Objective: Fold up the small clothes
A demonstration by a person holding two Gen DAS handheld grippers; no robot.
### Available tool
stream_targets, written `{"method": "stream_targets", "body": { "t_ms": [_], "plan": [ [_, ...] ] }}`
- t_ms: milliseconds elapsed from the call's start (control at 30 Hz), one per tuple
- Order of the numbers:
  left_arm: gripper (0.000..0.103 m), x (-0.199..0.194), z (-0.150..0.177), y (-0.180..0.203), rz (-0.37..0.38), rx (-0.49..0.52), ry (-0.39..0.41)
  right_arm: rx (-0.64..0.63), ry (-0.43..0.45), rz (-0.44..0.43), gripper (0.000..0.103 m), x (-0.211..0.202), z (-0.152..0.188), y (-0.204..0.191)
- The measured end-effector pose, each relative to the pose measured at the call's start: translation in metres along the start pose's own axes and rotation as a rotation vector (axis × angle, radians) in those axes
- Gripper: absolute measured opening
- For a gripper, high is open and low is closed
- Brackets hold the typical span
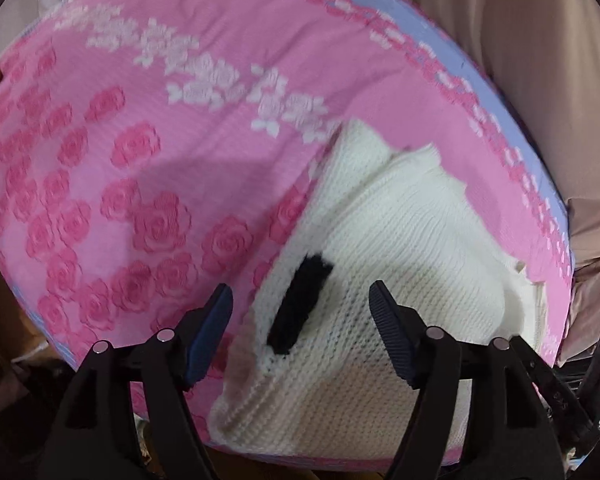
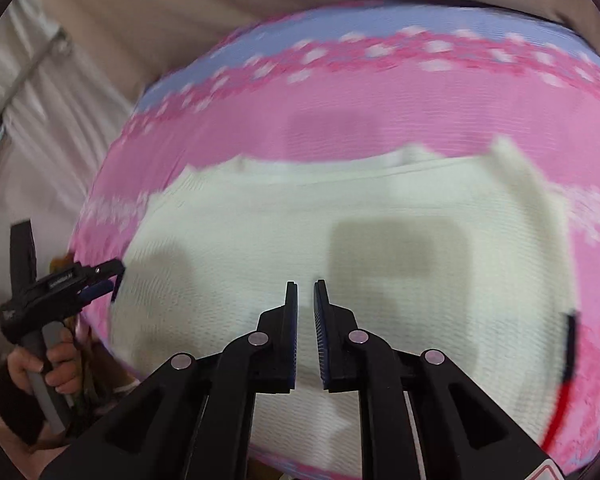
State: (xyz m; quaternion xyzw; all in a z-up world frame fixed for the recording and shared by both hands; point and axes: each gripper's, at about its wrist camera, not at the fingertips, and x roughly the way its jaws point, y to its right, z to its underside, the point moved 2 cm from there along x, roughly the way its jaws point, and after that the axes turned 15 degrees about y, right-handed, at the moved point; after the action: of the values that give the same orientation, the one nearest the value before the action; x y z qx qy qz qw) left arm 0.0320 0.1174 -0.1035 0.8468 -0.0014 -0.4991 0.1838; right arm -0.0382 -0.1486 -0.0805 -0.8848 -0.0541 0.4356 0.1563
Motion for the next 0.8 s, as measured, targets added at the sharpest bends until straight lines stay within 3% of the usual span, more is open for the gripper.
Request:
{"method": "stream_targets", "body": {
  "t_ms": [100, 233, 267, 467, 533, 633, 700, 800],
  "plan": [
    [0.069, 0.010, 0.015, -0.009, -0.006, -0.042, -0.050, -0.062, -0.070, 0.007, 0.006, 0.031, 0.004, -0.023],
    [0.071, 0.009, 0.018, -0.006, -0.005, -0.008, -0.026, -0.105, -0.138, 0.079, 0.000, 0.060, 0.007, -0.025],
    [0.072, 0.008, 0.017, -0.005, -0.005, -0.011, -0.028, -0.092, -0.131, 0.061, 0.000, 0.066, 0.005, -0.022],
    [0.073, 0.010, 0.009, -0.009, 0.031, -0.090, -0.040, -0.010, -0.188, 0.018, 0.000, 0.066, -0.006, -0.015],
    [0.073, 0.012, 0.006, -0.007, 0.042, -0.090, -0.040, 0.036, -0.158, -0.004, 0.003, 0.049, -0.009, -0.015],
    [0.051, 0.012, 0.002, -0.001, 0.055, -0.062, -0.039, 0.041, -0.190, 0.027, 0.003, 0.050, -0.001, -0.008],
    [0.027, 0.011, -0.001, 0.006, 0.092, -0.065, -0.049, 0.048, -0.192, 0.026, 0.000, 0.060, 0.007, -0.004],
    [0.020, -0.005, -0.008, 0.029, 0.134, -0.026, -0.024, 0.043, -0.185, 0.021, 0.000, 0.062, 0.006, -0.004]
  ]
}}
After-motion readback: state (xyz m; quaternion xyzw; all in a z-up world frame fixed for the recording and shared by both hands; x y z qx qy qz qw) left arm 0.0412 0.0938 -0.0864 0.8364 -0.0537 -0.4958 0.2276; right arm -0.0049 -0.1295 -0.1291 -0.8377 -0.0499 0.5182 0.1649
